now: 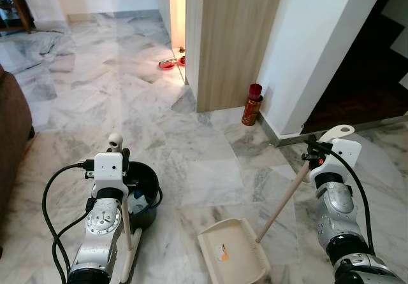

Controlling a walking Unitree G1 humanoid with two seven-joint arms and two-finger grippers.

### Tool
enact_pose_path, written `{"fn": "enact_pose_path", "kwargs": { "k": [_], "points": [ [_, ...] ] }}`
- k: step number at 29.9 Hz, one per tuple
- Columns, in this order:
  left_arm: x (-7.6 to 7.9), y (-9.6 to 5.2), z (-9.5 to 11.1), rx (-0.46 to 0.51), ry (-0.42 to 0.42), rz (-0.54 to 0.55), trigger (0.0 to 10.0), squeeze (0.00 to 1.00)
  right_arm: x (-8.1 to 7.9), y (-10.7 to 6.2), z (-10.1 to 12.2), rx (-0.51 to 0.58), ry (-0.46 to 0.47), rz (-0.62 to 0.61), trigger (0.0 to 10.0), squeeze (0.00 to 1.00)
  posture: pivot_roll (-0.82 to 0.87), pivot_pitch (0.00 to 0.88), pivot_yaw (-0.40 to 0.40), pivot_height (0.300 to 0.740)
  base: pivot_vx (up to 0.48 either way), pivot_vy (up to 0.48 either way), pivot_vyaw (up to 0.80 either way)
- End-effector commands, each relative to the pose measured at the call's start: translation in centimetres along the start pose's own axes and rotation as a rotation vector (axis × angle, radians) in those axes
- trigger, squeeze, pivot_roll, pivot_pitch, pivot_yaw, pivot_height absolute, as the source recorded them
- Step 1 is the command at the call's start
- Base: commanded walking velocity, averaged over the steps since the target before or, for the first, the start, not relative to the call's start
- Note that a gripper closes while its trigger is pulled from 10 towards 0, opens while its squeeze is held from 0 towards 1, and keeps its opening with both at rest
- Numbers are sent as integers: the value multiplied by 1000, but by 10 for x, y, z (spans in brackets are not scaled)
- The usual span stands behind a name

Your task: Sweep floor

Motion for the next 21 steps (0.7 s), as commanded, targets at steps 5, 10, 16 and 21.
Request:
{"fn": "enact_pose_path", "kwargs": {
  "k": [5,10,16,21],
  "points": [
    [4,4,9,33,14,-11,10000,0,7,4,7,13,2,-18,10000,0,-17,0,-46,740,0,-70,0],
    [3,4,9,36,22,-11,10000,0,6,4,7,14,5,-16,10000,0,-11,0,-45,740,0,0,-480],
    [3,4,9,33,34,-13,10000,0,3,4,5,11,8,-12,10000,0,-21,0,-33,740,0,-239,-800],
    [6,5,10,35,24,-26,10000,0,2,3,6,17,18,-17,10000,0,-31,0,-24,740,0,0,-800]
  ]
}}
Point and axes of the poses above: a point about 5 cm out from each wrist's last joint towards the gripper, its own y axis pointing out of the wrist towards the gripper, its own z axis along the axis of the wrist's last joint, x = y × z, the point moved 6 cm from there along y, pointing out of the wrist towards the gripper, and after that the axes turned 6 degrees about -y, right-handed, at the moved point
